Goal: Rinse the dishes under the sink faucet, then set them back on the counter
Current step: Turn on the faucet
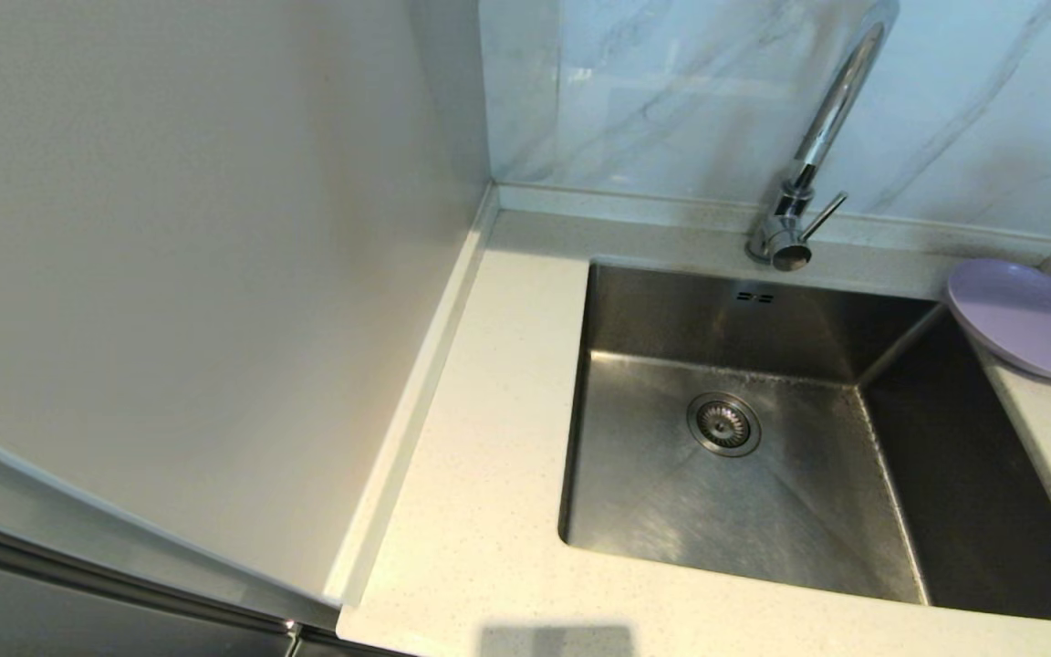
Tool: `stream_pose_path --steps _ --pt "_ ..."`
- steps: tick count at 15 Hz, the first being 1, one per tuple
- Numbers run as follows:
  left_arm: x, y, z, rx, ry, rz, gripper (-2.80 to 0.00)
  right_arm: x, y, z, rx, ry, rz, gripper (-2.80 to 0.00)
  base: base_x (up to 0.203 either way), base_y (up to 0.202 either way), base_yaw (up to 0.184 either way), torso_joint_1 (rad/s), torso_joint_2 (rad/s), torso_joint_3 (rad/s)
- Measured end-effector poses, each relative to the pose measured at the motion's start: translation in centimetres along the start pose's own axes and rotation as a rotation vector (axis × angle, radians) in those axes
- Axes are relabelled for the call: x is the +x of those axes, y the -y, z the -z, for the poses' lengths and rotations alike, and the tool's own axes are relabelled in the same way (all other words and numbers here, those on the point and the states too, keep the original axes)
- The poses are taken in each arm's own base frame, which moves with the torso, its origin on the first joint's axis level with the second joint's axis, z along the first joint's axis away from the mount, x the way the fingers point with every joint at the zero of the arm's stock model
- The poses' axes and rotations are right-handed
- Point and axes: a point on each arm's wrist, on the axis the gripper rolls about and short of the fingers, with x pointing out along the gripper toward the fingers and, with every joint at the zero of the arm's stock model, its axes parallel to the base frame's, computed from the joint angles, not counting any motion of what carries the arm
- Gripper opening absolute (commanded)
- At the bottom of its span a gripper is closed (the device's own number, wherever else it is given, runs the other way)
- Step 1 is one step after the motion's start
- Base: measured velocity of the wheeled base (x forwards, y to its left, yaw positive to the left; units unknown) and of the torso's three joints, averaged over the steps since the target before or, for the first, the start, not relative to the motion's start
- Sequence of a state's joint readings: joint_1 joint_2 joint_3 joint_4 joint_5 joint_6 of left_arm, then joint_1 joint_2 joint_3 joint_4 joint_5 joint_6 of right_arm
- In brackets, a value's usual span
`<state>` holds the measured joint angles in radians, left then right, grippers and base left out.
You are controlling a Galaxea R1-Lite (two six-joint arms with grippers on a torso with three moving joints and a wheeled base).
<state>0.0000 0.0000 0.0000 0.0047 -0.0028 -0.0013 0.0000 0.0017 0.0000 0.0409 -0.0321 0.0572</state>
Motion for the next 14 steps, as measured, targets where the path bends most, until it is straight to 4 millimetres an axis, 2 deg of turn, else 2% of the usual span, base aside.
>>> stream_pose_path --steps 14 --pt "0.00 0.00 0.00 0.000 0.000 0.000 -2.80 0.00 -0.02 -0.15 -0.004 0.015 -0.004 -2.80 0.000 0.000 0.000 0.000 0.00 0.000"
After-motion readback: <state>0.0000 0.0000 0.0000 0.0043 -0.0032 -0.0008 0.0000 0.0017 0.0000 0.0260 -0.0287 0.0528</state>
